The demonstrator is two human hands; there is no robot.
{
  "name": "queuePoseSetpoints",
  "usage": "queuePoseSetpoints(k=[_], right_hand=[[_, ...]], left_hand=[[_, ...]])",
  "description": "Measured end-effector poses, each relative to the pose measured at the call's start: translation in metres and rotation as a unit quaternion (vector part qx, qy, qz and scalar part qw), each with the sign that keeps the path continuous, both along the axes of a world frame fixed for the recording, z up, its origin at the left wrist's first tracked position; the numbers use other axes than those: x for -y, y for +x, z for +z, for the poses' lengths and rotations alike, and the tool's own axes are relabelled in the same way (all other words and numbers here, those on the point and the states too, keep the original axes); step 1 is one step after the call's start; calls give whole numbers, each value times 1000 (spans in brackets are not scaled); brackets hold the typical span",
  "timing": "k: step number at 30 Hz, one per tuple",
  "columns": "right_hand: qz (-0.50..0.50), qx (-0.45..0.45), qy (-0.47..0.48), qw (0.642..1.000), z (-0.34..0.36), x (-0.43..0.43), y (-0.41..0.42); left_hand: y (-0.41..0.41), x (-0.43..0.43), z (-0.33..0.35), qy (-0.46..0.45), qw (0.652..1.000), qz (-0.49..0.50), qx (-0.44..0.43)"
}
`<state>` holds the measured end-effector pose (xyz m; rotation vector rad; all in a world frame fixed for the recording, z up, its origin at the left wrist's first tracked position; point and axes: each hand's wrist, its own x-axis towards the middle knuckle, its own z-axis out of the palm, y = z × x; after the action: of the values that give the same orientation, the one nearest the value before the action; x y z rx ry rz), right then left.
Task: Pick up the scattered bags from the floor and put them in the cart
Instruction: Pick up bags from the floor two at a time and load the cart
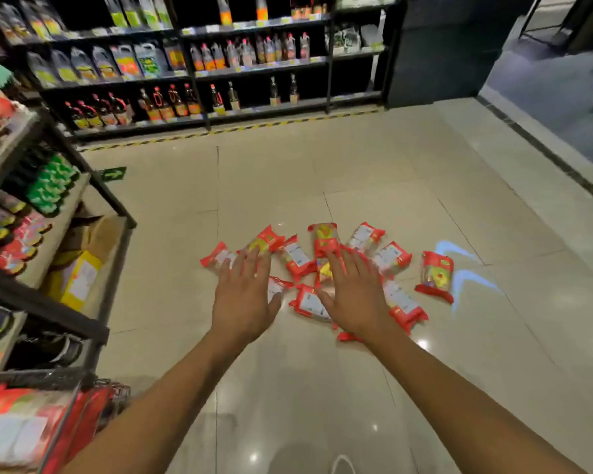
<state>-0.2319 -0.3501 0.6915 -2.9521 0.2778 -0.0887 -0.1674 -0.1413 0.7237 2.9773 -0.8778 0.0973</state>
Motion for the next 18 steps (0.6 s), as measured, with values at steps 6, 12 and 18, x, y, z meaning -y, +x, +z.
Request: queuePoseSetpoints(k=[6,12,18], right_hand=[[19,-79,5,997,-46,26,66],[11,-166,8,986,-115,43,158],[10,-223,-14,975,-222,71,257]], left_hand=[[70,31,-45,17,1000,-5,-25],[179,34,-138,40,994,-33,-92],[292,41,-257,56,989,-13,-138]])
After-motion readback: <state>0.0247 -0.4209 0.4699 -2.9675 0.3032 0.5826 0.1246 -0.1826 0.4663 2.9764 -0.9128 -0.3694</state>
